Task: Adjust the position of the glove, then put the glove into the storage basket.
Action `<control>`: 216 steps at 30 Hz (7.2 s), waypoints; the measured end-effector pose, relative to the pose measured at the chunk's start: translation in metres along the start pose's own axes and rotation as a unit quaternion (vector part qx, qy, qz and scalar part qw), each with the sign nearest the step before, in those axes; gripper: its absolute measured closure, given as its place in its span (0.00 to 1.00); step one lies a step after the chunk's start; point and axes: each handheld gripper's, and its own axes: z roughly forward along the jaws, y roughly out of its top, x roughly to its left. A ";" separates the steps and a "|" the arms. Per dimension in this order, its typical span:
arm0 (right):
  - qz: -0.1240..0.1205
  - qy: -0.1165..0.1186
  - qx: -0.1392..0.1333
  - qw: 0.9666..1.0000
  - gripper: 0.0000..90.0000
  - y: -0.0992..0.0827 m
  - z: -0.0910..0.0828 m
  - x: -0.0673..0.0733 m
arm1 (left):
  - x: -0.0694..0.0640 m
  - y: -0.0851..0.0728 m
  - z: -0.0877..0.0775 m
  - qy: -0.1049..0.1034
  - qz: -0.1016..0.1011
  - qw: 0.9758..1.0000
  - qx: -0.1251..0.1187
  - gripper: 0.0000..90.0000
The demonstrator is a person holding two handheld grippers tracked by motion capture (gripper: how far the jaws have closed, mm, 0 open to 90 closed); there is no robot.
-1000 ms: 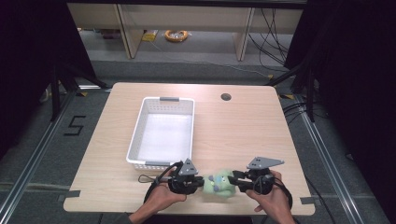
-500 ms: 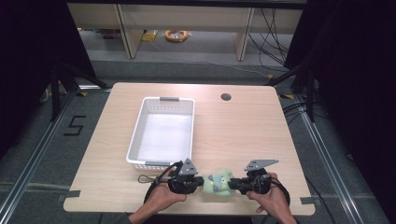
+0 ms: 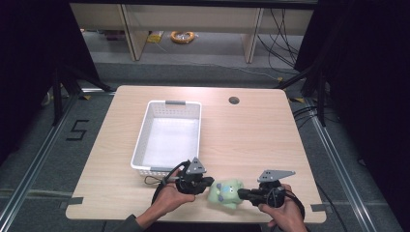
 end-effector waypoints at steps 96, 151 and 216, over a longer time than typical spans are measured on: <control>0.110 0.034 -0.029 0.993 0.82 -0.013 0.028 -0.035 | -0.004 -0.016 0.025 -0.043 -0.151 0.987 0.022 0.78; 0.014 0.073 -0.060 0.995 0.85 0.082 0.011 0.015 | 0.010 0.021 -0.083 -0.014 -0.111 0.993 -0.046 0.80; 0.022 0.027 0.110 0.993 0.81 0.198 0.170 0.016 | 0.152 -0.010 -0.099 0.067 -0.207 0.973 0.076 0.77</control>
